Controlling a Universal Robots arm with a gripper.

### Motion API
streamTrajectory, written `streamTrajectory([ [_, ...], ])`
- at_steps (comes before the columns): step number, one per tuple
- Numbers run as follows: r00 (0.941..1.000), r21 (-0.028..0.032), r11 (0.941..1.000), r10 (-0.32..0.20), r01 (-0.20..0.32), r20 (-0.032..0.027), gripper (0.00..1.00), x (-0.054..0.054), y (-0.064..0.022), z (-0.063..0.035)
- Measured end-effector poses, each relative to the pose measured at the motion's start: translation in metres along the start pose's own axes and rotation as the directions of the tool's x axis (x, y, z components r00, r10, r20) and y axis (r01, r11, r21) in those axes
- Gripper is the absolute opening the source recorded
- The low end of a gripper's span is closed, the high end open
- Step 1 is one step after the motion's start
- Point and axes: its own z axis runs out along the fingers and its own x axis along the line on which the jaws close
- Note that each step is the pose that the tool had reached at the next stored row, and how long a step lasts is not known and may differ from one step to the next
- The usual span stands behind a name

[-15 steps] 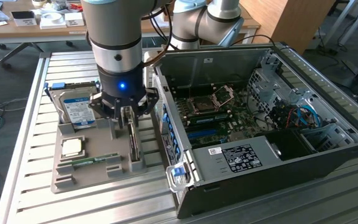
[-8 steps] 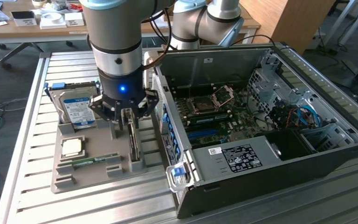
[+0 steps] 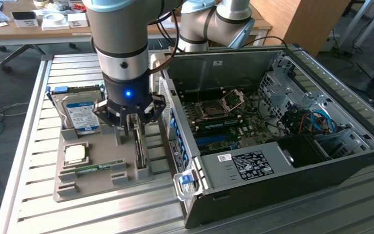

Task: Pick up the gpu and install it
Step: 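Pick up the gpu and move the gpu toward the slot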

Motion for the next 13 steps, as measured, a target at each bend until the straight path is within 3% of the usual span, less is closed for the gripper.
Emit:
streamTrajectory([
  [13, 1.0, 0.0001, 1.0, 0.0, 0.0, -0.0001, 0.42, -0.001, -0.0005, 0.0115],
])
